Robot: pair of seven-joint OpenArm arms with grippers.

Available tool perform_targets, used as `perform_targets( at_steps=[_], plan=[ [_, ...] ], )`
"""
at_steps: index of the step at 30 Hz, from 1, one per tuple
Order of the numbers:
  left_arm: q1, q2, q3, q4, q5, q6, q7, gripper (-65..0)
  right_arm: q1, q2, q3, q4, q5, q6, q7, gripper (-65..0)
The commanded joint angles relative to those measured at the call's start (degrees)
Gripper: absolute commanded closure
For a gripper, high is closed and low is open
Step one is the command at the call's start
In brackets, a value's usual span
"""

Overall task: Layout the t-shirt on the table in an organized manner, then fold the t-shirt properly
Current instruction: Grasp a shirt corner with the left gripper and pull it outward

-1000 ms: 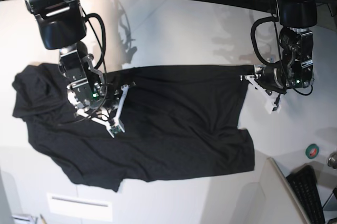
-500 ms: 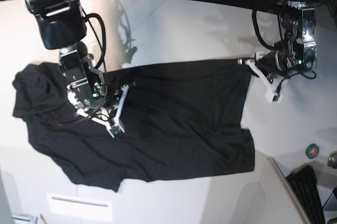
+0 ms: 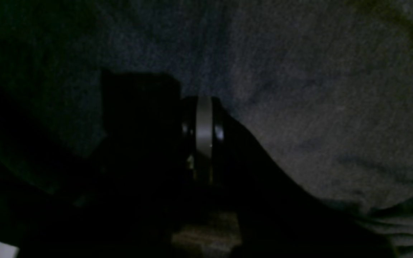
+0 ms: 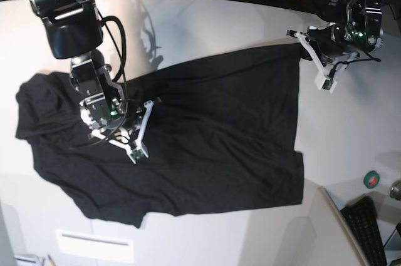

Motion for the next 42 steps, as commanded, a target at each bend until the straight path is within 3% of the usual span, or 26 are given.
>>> perform_targets(
  at_steps=[1,8,12,15,21,26,28,30,31,36,42],
  plan=[
    [0.5,-0.8,-0.2,0.6,-0.1,-0.1,-0.5,0.0,1.0,0.0,0.2,0.5,0.0,-0.3,-0.2,0.0],
    [2.4,-2.4,1.6,0.9,-0.1,-0.1,-0.5,-1.0,1.0,-0.1,0.0,0.5,0.0,-0.3,-0.3,0.0],
    [2.6,-4.2,5.3,0.9,-0.1,-0.1,-0.5,-16.9,1.0,-0.1,0.0,0.5,0.0,-0.3,-0.3,0.0],
    [2.6,-4.5,7.3,0.9,-0.1,-0.1,-0.5,-20.9,1.0,-0.1,0.2,0.5,0.0,-0.3,-0.3,0.0],
    [2.6,-7.8,12.1,1.5,-0.5,-0.1,-0.5,-20.6,1.0,-0.1,0.2,0.5,0.0,-0.3,-0.3,0.0],
    [2.2,-7.8,4.9,6.3,-0.6,-0.1,-0.4,-20.1,1.0,-0.1,0.2,0.5,0.0,-0.3,-0.3,0.0],
    [0.3,-7.7,3.7,5.2,-0.6,-0.1,-0.3,-14.2,1.0,-0.1,0.2,0.5,0.0,-0.3,-0.3,0.0],
    [-3.6,-7.7,6.1,2.1,-0.6,-0.1,-0.2,-1.2,1.0,-0.1,0.2,0.5,0.0,-0.3,-0.3,0.0],
    [-5.5,-7.8,8.0,-0.4,-0.5,-0.1,-0.2,0.0,1.0,-0.1,0.2,0.5,0.0,-0.3,-0.3,0.0],
    [-14.5,-8.0,20.9,-11.3,-0.1,-0.1,-0.2,0.0,1.0,-0.1,0.2,0.5,0.0,-0.4,-0.3,0.0],
    [-16.3,-8.3,29.9,-12.3,-0.1,-0.1,-0.2,0.0,1.0,0.0,0.2,0.5,0.0,-0.4,-0.3,0.0]
  ],
)
